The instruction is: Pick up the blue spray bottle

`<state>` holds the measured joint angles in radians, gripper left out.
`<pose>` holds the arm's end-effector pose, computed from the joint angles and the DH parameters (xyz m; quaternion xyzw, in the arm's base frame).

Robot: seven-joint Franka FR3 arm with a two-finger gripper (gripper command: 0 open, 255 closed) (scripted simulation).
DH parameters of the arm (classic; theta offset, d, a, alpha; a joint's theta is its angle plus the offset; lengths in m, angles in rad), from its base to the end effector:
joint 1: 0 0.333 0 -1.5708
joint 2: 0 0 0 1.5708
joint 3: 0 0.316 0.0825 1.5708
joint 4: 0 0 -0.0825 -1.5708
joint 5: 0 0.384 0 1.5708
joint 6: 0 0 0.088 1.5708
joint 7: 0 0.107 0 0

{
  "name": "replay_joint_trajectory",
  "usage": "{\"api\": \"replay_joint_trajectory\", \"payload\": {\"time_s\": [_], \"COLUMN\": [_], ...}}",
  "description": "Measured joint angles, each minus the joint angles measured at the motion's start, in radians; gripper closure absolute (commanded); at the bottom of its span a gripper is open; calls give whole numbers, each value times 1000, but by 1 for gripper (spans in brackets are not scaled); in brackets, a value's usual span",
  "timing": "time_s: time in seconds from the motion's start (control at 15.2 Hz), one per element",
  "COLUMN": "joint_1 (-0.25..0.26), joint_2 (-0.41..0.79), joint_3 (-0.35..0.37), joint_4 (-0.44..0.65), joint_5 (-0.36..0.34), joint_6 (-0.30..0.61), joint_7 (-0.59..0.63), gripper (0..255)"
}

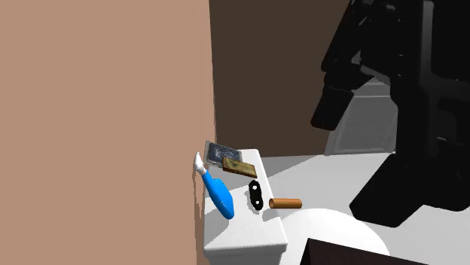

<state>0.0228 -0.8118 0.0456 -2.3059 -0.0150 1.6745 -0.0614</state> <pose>0.3091 0.0252 0.6323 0.9939 0.0591 0.0897 0.0243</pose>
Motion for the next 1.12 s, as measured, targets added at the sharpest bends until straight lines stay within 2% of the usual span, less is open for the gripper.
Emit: {"api": "replay_joint_trajectory", "payload": {"time_s": [0.13, 0.33, 0.46, 0.86, 1.12], "joint_1": [-2, -14, -23, -66, -108], "joint_2": [-9, -44, -69, -47, 31], "joint_3": [-6, -27, -43, -104, -169], "joint_4": [-20, -123, -207, -397, -486], "joint_5": [-6, -32, -52, -121, -175], "joint_6": [18, 132, 227, 554, 799], "joint_7": [-7, -29, -43, -88, -133], "gripper": [0, 0, 0, 0, 0]}}
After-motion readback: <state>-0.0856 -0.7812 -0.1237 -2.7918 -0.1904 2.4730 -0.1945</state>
